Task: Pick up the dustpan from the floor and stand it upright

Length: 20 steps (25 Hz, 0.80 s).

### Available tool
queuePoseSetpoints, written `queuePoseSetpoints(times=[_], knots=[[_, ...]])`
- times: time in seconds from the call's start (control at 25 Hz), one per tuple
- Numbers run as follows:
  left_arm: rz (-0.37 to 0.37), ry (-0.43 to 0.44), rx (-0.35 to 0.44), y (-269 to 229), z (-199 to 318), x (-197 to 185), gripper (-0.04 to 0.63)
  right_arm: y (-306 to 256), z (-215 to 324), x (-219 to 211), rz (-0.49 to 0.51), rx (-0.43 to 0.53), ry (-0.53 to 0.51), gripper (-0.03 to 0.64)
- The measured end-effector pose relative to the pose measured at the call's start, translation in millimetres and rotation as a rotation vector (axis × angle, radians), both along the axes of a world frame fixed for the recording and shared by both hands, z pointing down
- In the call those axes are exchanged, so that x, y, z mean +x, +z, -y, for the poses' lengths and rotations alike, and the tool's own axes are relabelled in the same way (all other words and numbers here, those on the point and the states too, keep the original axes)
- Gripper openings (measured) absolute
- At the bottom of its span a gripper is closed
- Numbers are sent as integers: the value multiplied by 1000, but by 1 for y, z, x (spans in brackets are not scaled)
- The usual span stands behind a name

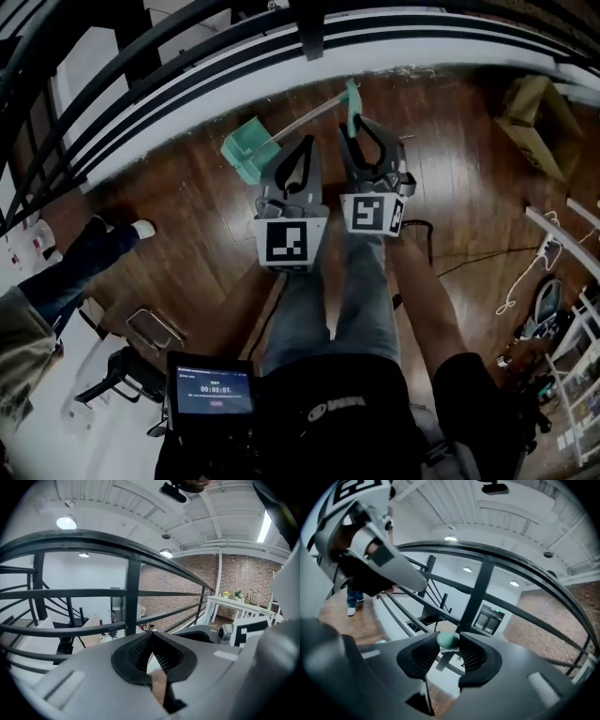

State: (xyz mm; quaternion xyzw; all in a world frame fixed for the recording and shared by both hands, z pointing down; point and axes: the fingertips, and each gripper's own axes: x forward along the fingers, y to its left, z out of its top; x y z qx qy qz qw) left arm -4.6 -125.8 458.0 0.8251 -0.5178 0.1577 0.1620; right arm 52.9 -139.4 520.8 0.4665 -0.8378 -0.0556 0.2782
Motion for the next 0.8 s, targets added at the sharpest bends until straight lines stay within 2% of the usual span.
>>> queuePoseSetpoints(times=[0.2, 0.28, 0.44, 0.64, 0.8], knots=[[13, -103, 1, -28, -34, -83, 20, -34, -58, -111, -20, 70, -239, 146], [36, -145, 1, -34, -51, -117, 20, -42, -83, -151, -18, 74, -337, 150], [36, -248, 2, -42, -83, -179, 20, -46, -134, -218, -41, 74, -541, 158], [54, -345, 12, -45, -129, -236, 20, -40, -213, -273, -100, 92, -777, 169], [64, -436, 14, -46, -156, -253, 20, -32, -266, -283, -109, 90, -944, 178]])
